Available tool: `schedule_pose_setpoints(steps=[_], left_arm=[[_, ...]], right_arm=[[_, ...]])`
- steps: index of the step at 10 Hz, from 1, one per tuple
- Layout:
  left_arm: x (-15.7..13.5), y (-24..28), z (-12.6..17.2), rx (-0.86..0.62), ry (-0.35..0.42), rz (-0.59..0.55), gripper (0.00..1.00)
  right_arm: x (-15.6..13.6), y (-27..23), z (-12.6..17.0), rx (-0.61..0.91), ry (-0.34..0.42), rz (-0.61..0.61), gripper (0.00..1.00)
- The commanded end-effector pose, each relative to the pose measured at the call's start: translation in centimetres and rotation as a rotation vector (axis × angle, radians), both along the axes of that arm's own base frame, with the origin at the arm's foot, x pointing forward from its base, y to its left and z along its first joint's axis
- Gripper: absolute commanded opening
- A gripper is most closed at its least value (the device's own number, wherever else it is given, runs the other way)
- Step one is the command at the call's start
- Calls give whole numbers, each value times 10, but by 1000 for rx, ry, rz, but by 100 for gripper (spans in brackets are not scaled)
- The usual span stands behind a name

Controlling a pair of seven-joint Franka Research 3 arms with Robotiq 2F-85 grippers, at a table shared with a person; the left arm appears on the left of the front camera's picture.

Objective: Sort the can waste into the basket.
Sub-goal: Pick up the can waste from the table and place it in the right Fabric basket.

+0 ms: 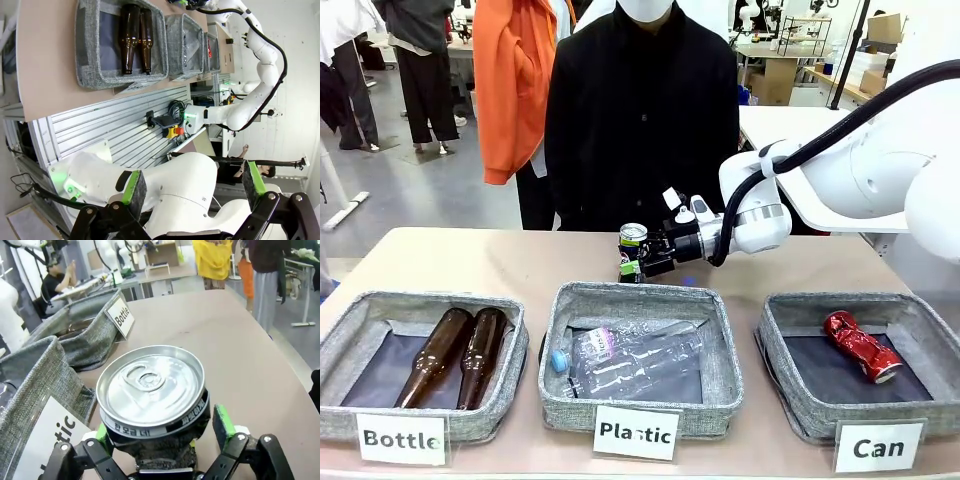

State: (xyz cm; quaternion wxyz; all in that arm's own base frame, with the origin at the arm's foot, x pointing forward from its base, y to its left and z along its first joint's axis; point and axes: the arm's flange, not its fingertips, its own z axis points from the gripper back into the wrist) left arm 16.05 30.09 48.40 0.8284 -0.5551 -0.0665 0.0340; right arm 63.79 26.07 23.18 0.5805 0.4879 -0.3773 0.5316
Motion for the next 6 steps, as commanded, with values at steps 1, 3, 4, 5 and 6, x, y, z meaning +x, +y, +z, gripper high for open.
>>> schedule_pose_setpoints(steps=[1, 3, 4, 5, 6], left_arm=[[-4, 1, 1, 3, 0, -10, 100], [-4, 1, 1, 3, 0, -10, 100], [-4, 1, 1, 3, 0, -10, 100], [-4, 1, 1, 3, 0, -10, 100], [-4, 1, 1, 3, 0, -10, 100]], right_arm=[[4, 0, 1, 30, -54, -5, 42], [4, -1, 1, 39, -56, -7, 0], [4, -2, 1, 42, -55, -7, 0], [5, -3, 1, 27, -52, -15, 0], [6, -4, 1, 26, -45, -14, 6]])
